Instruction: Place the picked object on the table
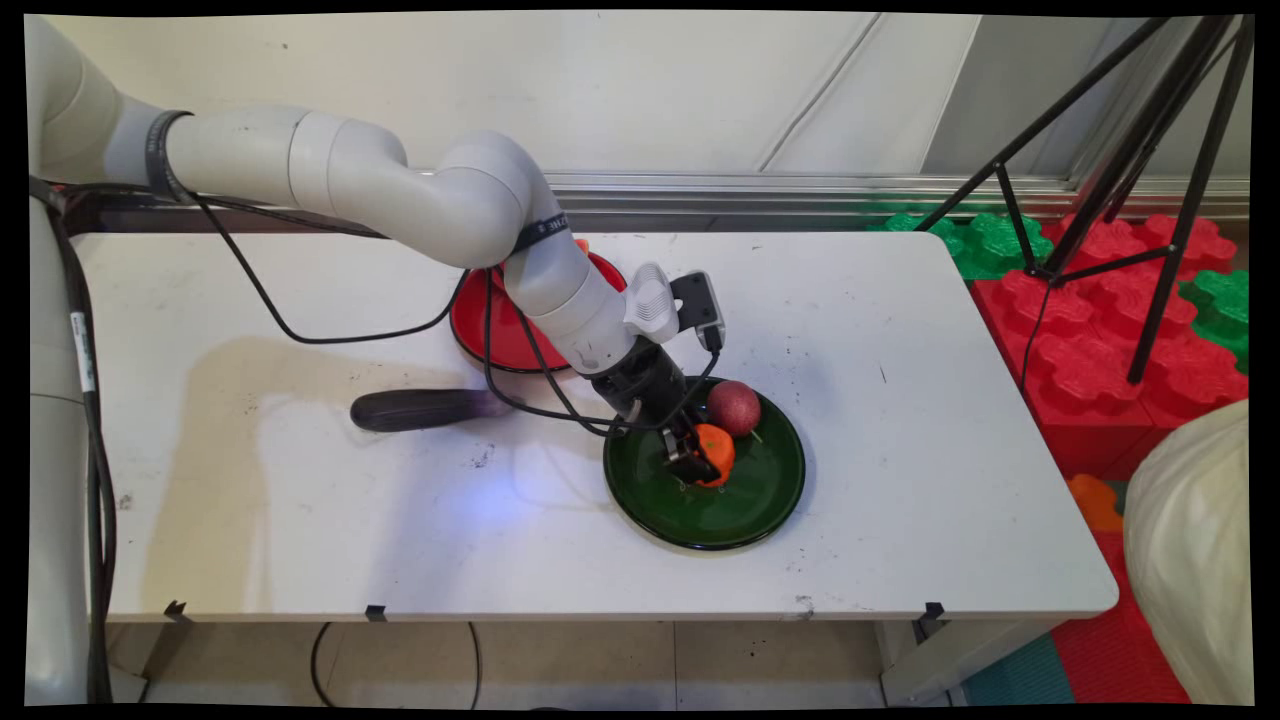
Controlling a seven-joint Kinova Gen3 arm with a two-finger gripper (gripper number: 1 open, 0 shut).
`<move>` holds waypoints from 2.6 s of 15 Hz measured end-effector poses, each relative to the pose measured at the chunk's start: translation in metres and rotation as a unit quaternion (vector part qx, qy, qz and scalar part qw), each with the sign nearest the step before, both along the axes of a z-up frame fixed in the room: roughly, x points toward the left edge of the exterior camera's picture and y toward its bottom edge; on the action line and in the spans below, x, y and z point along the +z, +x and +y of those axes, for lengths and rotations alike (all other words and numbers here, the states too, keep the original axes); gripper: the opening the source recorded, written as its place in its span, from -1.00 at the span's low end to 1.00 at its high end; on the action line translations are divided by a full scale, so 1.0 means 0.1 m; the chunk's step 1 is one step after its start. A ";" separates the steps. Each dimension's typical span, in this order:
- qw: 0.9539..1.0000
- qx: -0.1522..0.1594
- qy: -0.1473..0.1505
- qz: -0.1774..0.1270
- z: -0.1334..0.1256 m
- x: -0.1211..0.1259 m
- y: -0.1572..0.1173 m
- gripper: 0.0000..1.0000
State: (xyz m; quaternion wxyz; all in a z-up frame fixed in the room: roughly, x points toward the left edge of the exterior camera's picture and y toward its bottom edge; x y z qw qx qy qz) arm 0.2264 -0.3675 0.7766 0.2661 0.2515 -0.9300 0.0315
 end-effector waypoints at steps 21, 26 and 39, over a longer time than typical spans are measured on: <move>0.999 -0.024 -0.026 0.019 0.32 0.46 0.41 -1.00; 0.999 -0.031 -0.035 0.023 0.50 0.69 0.66 -1.00; 0.997 -0.067 -0.039 -0.015 1.08 1.15 1.71 -1.00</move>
